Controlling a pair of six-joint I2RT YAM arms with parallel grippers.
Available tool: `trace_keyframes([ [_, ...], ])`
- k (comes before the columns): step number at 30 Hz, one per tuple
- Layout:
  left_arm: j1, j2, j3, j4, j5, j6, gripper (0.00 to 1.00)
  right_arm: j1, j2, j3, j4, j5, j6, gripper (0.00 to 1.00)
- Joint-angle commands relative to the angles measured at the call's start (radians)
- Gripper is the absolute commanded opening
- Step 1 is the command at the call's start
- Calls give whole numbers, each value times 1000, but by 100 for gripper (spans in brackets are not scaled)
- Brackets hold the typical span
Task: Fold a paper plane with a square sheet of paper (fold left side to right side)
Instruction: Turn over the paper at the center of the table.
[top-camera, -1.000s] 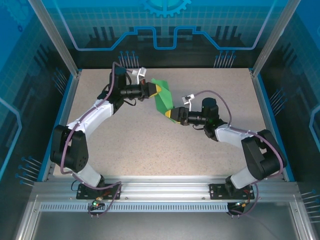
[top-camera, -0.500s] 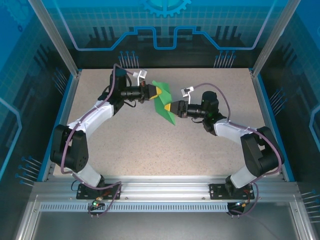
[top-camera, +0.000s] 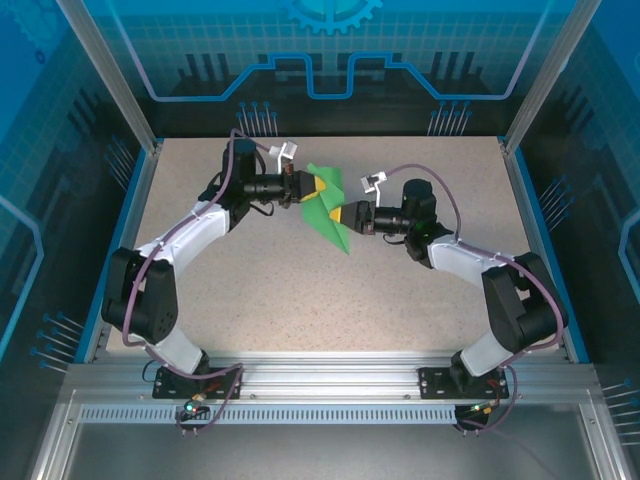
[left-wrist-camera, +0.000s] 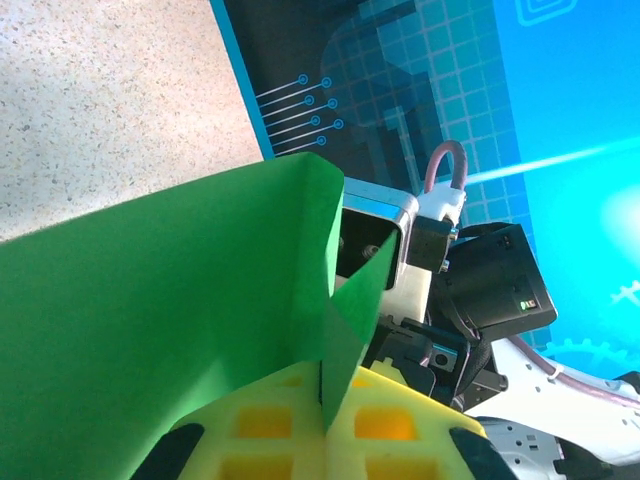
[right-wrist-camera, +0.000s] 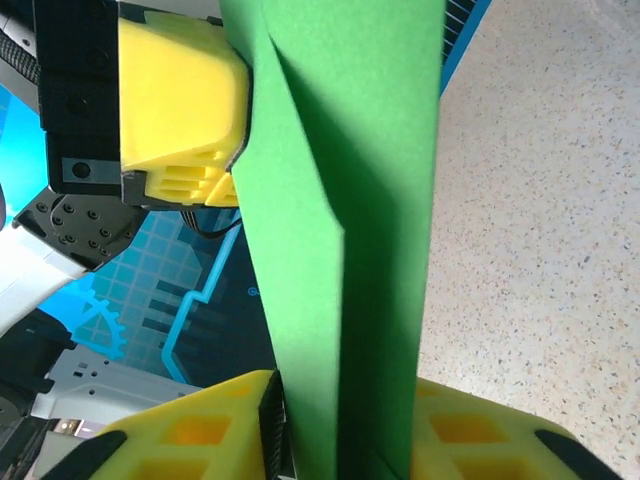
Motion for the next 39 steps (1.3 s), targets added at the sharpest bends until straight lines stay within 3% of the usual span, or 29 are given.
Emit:
trace_keyframes([
  [1,-4,11,-1,-14,23,16,0,-11,-37,17,-60,6,-43,24],
  [4,-4,9,6,-48,14,41,8,-12,-51,15,-97,16,-66,19],
  [11,-3,-38,30,-197,-63,163,40,-12,-93,7,-244,52,-158,17],
  [17,0,-144,26,-358,-240,302,59,-7,-157,40,-585,184,-342,15],
  [22,24,-293,-64,-361,-430,298,68,43,-216,194,-1017,519,-562,15],
  [27,42,-445,-168,-332,-645,248,85,124,-187,345,-1337,920,-645,16],
  [33,51,-560,-233,-345,-824,229,95,272,-35,550,-1642,1410,-670,17],
  [39,54,-597,-241,-390,-887,252,96,394,204,708,-1836,1693,-646,17],
])
